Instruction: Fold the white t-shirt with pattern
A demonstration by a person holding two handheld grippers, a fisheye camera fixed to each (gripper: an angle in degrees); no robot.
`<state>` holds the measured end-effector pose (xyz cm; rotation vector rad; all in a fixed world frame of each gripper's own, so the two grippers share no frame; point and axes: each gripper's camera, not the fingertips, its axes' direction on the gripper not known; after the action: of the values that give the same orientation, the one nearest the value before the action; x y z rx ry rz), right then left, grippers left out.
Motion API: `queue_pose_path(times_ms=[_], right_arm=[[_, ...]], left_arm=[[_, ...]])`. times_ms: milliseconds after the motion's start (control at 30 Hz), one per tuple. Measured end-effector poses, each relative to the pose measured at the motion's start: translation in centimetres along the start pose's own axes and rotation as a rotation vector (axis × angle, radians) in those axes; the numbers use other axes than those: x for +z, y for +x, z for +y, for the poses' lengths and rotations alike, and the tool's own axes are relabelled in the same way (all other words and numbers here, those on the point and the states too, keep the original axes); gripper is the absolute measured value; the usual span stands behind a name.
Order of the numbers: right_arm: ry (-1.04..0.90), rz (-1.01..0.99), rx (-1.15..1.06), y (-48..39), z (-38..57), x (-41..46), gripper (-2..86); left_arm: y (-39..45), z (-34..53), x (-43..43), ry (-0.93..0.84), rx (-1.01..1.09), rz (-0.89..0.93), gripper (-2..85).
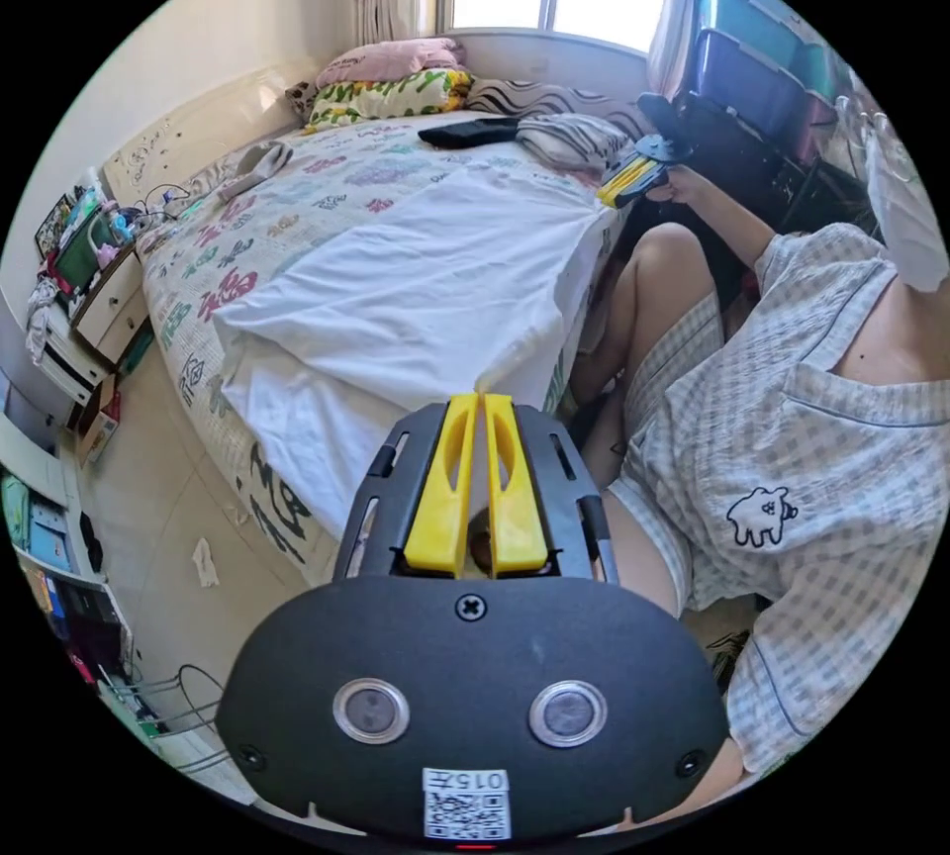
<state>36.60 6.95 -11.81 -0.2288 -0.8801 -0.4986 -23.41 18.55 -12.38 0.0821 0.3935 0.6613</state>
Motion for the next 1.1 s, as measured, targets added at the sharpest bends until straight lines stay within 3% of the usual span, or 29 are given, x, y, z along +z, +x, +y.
queue_pose_path(times_ms=[100, 200, 367, 500, 633, 733, 800, 900, 967, 1100], right_arm=[[-0.047, 0.04, 0.048, 0.0, 1.7, -0.5, 5.0], [0.051, 0.069, 0.133, 1.3, 3.7, -3.0, 5.5], [0.284, 0.071, 0.389, 8.3, 4.1, -6.4, 7.3], [0.285, 0.084, 0.522, 13.9, 2.3, -5.6, 10.3], [0.247, 0.021, 0.632, 19.3, 0.4, -3.3, 12.8], [0.189, -0.026, 0.675, 21.8, -0.3, -1.7, 13.7], [0.159, -0.055, 0.663, 22.4, -0.5, -0.9, 13.6], [0.115, 0.037, 0.597, 22.0, -0.6, -0.6, 10.5], [0.126, -0.089, 0.517, 21.8, -0.5, -0.2, 6.3], [0.186, -0.086, 0.532, 22.2, 0.6, -0.8, 4.1]], left_arm=[[0.5, 0.5, 0.7, -0.1, -0.001, -0.045, 1.1], [-0.2, 1.4, -1.4, -0.075, -0.038, -0.112, 2.1], [-7.5, 0.7, -6.8, 0.231, -0.278, -0.129, 8.8], [-15.0, -1.3, -6.3, 0.37, -0.475, -0.032, 16.5], [-22.6, -3.8, -1.6, 0.254, -0.638, -0.06, 17.0], [-26.9, -4.2, 2.0, 0.165, -0.727, 0.062, 17.1], [-28.1, -4.5, 3.6, 0.101, -0.723, 0.124, 16.7], [-28.2, -4.4, 3.7, 0.059, -0.667, 0.07, 13.1], [-28.5, -4.1, 3.8, 0.031, -0.615, 0.147, 7.1], [-28.9, -3.4, 2.6, 0.096, -0.604, 0.185, 2.8]])
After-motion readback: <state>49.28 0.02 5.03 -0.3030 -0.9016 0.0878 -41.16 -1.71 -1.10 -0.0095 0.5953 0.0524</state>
